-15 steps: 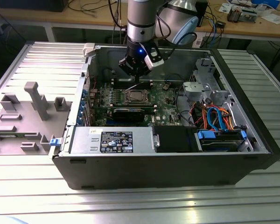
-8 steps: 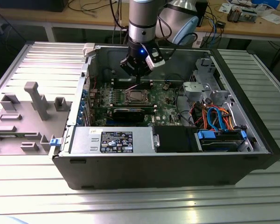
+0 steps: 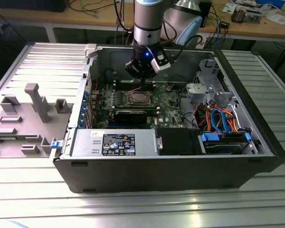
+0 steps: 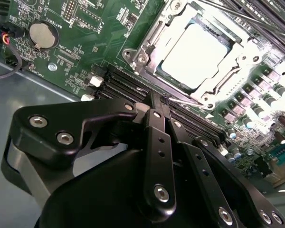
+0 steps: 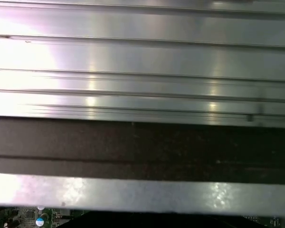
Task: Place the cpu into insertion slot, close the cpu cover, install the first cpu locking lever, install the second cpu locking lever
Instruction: 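Install the first cpu locking lever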
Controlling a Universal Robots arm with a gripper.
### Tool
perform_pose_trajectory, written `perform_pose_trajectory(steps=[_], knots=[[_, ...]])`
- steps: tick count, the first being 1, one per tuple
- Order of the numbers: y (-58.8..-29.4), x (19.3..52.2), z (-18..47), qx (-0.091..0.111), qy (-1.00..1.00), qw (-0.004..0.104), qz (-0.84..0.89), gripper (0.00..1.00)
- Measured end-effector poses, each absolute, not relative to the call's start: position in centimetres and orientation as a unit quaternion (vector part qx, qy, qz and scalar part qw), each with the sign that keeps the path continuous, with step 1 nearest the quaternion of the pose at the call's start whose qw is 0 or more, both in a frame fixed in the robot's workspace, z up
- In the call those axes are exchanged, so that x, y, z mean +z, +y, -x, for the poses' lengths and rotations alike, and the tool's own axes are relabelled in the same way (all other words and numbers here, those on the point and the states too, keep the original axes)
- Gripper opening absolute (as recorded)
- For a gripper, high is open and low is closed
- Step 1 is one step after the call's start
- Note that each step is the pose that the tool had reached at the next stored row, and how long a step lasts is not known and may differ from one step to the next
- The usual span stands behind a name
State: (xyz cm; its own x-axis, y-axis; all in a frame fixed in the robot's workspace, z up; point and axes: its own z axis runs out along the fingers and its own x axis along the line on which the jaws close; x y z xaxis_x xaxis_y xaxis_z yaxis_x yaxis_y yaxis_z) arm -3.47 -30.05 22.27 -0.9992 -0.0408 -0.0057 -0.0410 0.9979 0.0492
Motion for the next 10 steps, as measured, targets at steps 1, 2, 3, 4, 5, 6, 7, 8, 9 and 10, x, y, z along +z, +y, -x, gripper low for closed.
perform_pose_trajectory(steps=[1, 2, 3, 4, 5, 6, 7, 8, 9, 10], knots=[[-30.05, 22.2, 3.43, 0.025, 0.999, 0.002, 0.02, 0.11], [-30.06, 22.14, 3.38, 0.025, 0.999, 0.002, 0.02, 0.11], [-30.05, 22.08, 3.35, 0.025, 1.0, 0.002, 0.019, 0.11], [-30.05, 22.01, 3.31, 0.025, 1.0, 0.002, 0.018, 0.11], [-30.05, 21.96, 3.28, 0.025, 1.0, 0.002, 0.016, 0.11], [-30.05, 21.9, 3.26, 0.025, 1.0, 0.003, 0.012, 0.11], [-30.06, 21.86, 3.24, 0.025, 1.0, 0.003, 0.009, 0.11], [-30.06, 21.82, 3.23, 0.025, 1.0, 0.003, 0.004, 0.11], [-30.06, 21.8, 3.22, 0.025, 1.0, 0.003, 0.001, 0.11], [-30.05, 21.78, 3.22, 0.025, 1.0, 0.003, 0.0, 0.11]])
